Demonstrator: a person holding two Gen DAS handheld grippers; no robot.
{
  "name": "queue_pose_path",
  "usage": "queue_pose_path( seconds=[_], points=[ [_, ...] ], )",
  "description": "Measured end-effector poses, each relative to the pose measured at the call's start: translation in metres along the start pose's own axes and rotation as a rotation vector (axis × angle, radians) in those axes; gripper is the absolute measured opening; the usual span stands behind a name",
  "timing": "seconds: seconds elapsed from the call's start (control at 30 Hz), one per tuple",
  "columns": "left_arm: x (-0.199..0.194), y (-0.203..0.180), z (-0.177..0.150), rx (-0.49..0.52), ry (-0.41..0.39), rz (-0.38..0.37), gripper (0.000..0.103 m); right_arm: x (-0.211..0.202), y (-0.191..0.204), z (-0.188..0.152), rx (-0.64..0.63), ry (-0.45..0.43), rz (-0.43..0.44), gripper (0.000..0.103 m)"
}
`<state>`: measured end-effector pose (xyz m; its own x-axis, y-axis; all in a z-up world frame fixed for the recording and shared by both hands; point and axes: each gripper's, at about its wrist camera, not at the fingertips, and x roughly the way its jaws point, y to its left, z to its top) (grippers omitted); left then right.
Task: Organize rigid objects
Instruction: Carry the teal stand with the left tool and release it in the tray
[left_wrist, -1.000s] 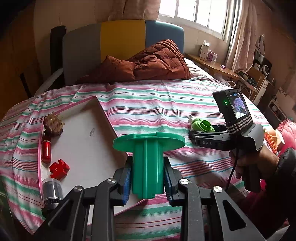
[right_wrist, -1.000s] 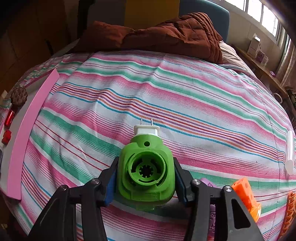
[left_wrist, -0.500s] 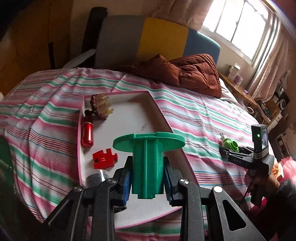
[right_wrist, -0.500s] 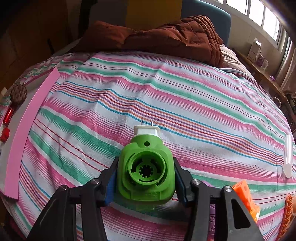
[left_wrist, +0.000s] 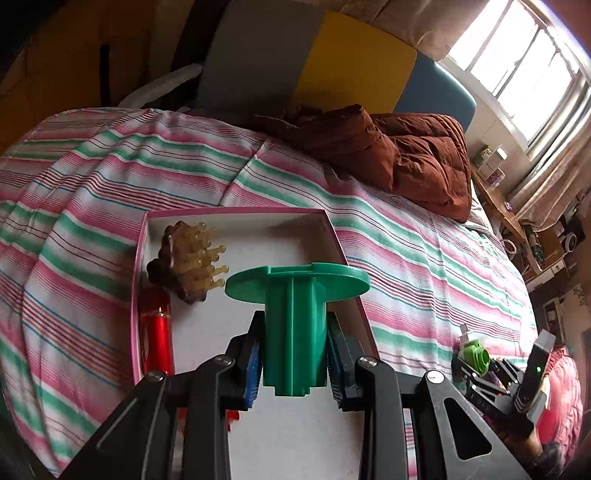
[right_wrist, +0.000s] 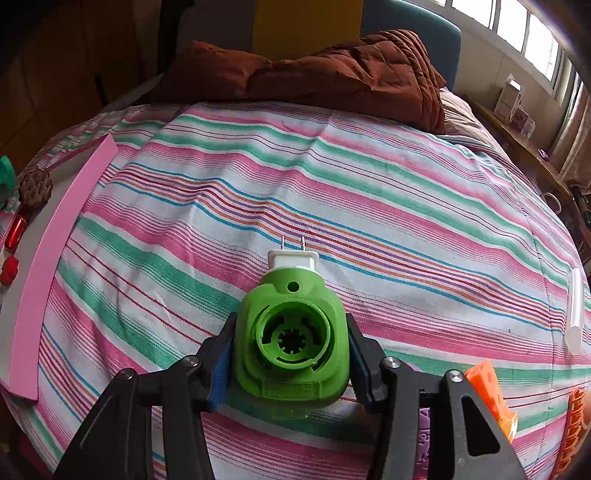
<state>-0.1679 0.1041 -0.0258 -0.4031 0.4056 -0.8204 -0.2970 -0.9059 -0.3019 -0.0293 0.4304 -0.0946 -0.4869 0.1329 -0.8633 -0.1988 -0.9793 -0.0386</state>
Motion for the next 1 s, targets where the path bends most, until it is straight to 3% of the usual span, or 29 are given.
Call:
queue_pose_path(
  seconds=[0.4, 0.5, 0.6, 1.0],
  points=[
    [0.073, 0.000, 0.039, 0.030, 0.094, 0.137, 0.031, 0.001, -0.001, 0.000, 0.004, 0.006, 0.004, 0.053],
    [0.077, 0.001, 0.039, 0.044, 0.087, 0.164, 0.040, 0.001, -0.001, 0.000, 0.007, 0.006, 0.006, 0.053],
    [0.068, 0.003, 0.037, 0.041, 0.060, 0.161, 0.049, 0.001, -0.001, 0.000, 0.005, 0.006, 0.007, 0.053],
    [-0.014, -0.012, -0.011, 0.130, -0.111, 0.169, 0.055, 0.001, 0.001, 0.000, -0.005, -0.008, 0.001, 0.053]
  ],
)
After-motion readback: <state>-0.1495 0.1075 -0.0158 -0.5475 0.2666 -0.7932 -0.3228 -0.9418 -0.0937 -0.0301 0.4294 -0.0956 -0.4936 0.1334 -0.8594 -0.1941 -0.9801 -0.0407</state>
